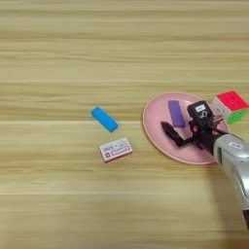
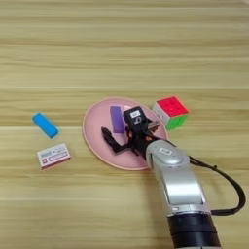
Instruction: Move the objects on the table
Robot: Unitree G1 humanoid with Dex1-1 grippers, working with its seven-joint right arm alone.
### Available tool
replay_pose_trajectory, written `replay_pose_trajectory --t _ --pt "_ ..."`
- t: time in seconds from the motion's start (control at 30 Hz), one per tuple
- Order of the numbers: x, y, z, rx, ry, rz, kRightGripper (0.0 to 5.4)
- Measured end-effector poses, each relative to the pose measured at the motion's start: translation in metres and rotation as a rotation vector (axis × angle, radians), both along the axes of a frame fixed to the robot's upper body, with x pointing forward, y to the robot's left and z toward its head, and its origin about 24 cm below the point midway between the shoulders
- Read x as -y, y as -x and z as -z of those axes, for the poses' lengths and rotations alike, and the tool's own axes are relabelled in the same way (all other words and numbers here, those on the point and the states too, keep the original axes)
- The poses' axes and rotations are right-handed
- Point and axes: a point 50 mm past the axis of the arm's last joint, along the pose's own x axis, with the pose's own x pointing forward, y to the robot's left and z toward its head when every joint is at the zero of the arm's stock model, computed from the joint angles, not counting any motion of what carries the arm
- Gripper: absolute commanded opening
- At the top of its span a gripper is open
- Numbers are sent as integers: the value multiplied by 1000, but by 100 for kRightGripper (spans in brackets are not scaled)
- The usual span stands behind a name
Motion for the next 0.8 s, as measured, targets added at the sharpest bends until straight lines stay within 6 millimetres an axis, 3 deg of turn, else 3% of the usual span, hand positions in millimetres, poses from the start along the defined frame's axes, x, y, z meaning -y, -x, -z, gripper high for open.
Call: replay_pose_trajectory --t 0.8 --pt "5 -10 4 -37 -82 50 539"
